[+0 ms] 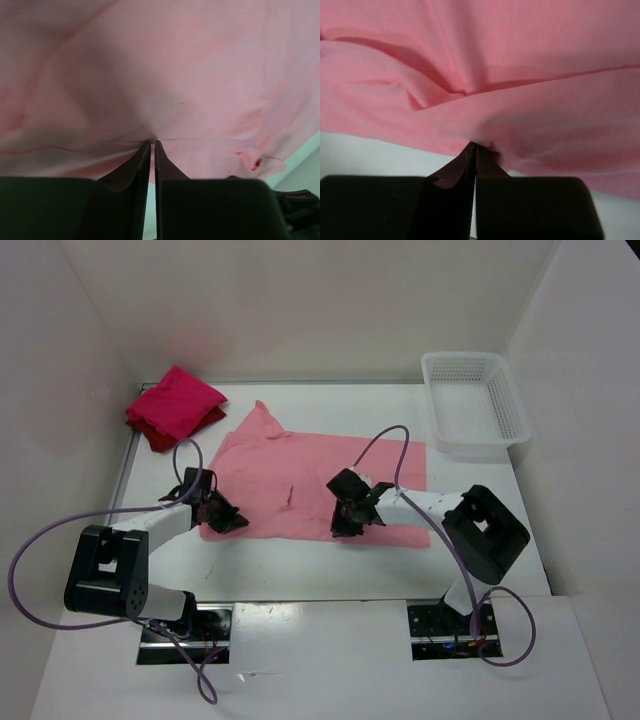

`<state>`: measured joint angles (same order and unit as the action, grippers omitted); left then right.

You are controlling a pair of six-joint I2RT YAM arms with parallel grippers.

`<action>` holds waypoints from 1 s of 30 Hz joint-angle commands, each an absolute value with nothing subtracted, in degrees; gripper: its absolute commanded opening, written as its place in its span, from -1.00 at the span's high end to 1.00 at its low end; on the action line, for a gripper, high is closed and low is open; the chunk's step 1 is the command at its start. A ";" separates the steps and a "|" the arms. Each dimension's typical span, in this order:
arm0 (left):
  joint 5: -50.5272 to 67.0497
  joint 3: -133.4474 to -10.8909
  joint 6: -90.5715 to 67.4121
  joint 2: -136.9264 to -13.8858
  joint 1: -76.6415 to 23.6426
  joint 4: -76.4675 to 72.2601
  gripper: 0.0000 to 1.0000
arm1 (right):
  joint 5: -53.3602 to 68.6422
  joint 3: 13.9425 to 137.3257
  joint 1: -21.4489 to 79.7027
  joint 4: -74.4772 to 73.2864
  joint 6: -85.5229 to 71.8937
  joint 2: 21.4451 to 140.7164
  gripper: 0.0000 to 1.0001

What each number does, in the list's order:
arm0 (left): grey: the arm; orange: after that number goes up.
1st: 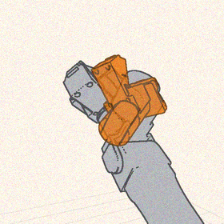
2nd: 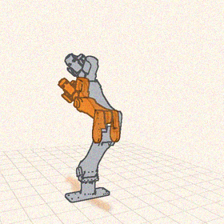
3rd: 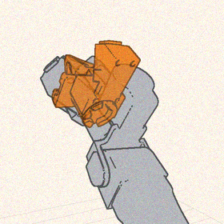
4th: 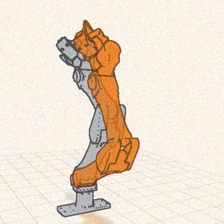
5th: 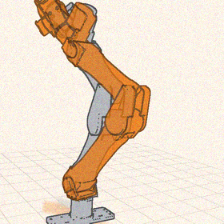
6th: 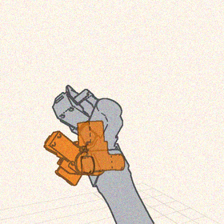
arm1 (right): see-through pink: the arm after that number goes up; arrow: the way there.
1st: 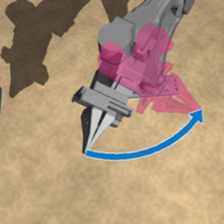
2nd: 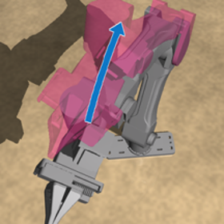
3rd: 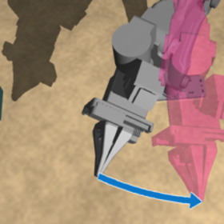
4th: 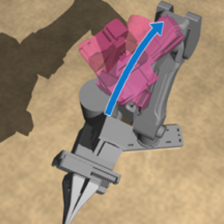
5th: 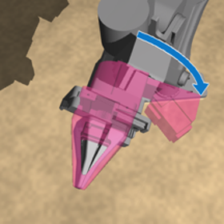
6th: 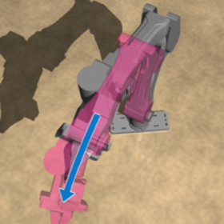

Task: Fold and stack the t-shirts
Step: Grap the side of the flattened tshirt furthest away from the robot with both arms

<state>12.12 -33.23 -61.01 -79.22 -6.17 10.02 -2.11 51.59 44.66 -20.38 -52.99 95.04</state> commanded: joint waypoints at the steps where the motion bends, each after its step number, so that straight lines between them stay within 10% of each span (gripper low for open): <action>1: 14.32 -30.94 -54.97 -80.42 -2.82 10.28 0.72 | -4.66 49.23 43.95 -18.02 -54.05 94.48 0.96; 16: 10.73 -41.47 -49.14 -68.29 0.70 34.36 0.75 | -4.13 38.13 46.49 -23.98 -57.84 78.23 0.96; 24: 11.61 -56.50 -43.33 -72.67 -0.25 21.11 0.89 | -2.46 51.75 45.44 -27.86 -52.13 78.13 0.54; 30: 4.58 -72.92 -41.13 -92.87 -3.69 11.96 1.00 | 2.46 54.05 42.63 -24.96 -49.04 76.21 1.00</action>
